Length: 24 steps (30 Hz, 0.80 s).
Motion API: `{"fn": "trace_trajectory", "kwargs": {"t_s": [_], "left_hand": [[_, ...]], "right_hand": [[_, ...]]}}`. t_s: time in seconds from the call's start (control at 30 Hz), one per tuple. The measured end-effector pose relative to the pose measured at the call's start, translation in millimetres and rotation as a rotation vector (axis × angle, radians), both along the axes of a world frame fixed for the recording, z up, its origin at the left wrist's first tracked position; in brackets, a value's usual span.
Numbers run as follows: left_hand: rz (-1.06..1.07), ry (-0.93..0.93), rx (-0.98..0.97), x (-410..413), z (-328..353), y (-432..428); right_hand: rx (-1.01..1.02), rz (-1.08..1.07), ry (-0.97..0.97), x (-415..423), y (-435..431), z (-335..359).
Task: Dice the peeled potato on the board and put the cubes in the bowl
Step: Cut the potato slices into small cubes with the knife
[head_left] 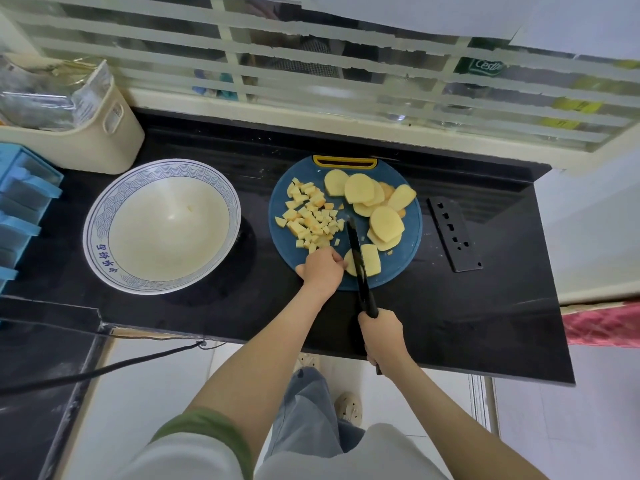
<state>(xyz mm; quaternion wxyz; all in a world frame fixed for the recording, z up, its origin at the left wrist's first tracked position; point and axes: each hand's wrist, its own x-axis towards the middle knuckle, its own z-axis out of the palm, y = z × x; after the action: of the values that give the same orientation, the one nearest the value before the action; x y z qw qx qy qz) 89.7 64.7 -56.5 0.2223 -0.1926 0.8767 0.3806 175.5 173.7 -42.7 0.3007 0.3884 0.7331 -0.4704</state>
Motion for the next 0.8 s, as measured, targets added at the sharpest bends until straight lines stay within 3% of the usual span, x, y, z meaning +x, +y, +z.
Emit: {"fn": "trace_trajectory", "kwargs": {"t_s": [0.2, 0.8], "left_hand": [[0.008, -0.018, -0.019, -1.0, 2.7, 0.4], [-0.043, 0.003, -0.026, -1.7, 0.1, 0.7]], "right_hand": [[0.01, 0.041, 0.094, 6.3, -0.3, 5.2], [0.014, 0.102, -0.048, 1.7, 5.2, -1.5]]}}
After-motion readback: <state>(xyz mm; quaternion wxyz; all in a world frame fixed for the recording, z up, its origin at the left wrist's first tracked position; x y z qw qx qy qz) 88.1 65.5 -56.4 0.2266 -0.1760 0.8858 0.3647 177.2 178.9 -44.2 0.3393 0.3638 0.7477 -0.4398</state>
